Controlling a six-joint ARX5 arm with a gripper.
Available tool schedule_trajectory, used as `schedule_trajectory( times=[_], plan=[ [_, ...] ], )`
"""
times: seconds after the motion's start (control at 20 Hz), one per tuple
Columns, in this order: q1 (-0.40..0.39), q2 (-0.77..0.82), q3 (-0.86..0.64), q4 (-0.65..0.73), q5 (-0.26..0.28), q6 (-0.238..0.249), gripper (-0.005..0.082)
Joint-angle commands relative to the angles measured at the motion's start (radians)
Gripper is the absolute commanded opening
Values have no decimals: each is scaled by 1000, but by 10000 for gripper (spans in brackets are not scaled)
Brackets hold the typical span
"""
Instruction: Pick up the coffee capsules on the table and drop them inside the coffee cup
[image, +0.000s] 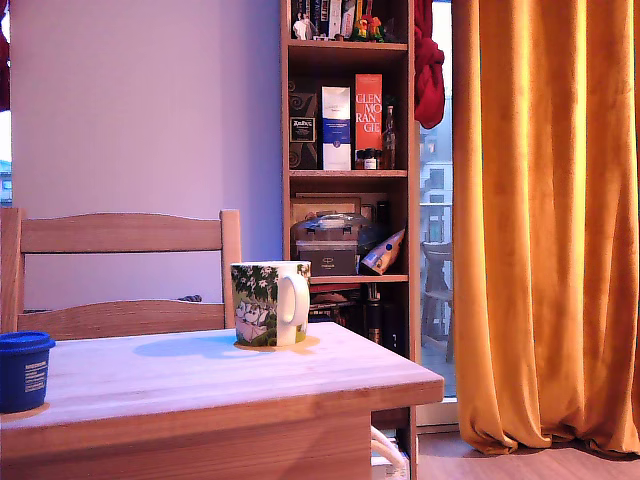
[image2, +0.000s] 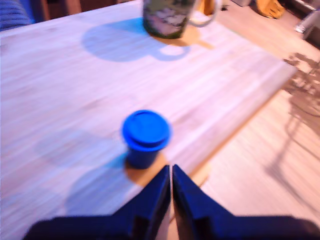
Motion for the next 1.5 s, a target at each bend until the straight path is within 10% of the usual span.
schedule_trajectory(
  times=[0.0,0.15,1.45],
  plan=[
    [-2,2,12,-5,4,-31,177],
    [-2,2,12,0,1,-30,628],
    [-18,30,-8,120,-85,-4,638]
  ],
)
